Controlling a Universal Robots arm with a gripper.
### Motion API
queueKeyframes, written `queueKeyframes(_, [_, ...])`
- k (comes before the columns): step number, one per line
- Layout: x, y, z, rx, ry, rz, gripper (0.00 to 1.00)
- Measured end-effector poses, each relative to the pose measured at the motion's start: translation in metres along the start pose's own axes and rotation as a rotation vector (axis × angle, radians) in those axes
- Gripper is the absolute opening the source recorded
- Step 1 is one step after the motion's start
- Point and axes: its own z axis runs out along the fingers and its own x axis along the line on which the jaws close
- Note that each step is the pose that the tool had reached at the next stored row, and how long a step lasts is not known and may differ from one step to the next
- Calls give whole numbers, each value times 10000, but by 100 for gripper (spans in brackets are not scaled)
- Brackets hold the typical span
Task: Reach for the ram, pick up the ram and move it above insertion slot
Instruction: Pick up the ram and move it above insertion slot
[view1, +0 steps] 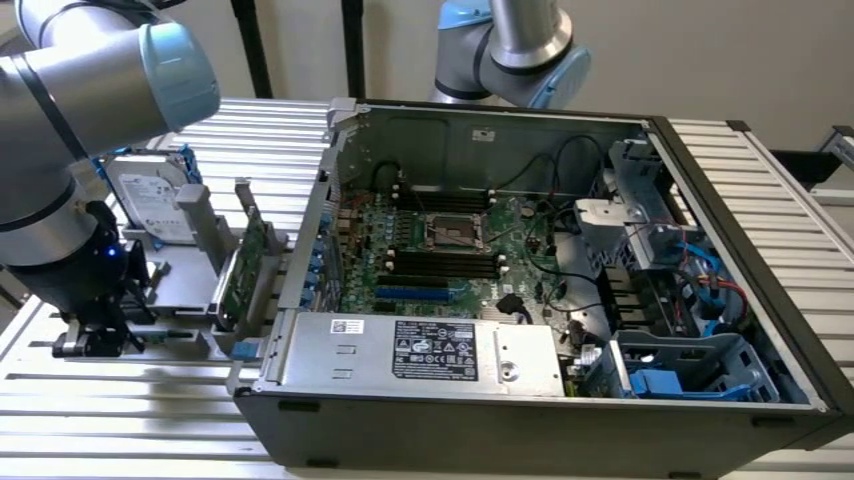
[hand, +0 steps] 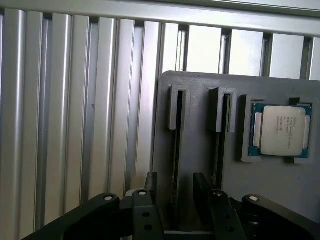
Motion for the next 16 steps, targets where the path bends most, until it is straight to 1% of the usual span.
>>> queueKeyframes(1, [0,0,0,-1,1,1,40])
queueKeyframes(2, [0,0,0,0,0,1,34])
queueKeyframes(3, [0,0,1,0,0,1,34])
queueKeyframes(5, [0,0,1,1,-1,1,22])
queueKeyframes(7, [0,0,0,0,0,1,22])
queueKeyframes(8, [0,0,0,0,0,1,15])
queueKeyframes(13, [0,0,1,0,-2,1,14])
queueKeyframes(16, [0,-1,1,2,-15,4,14])
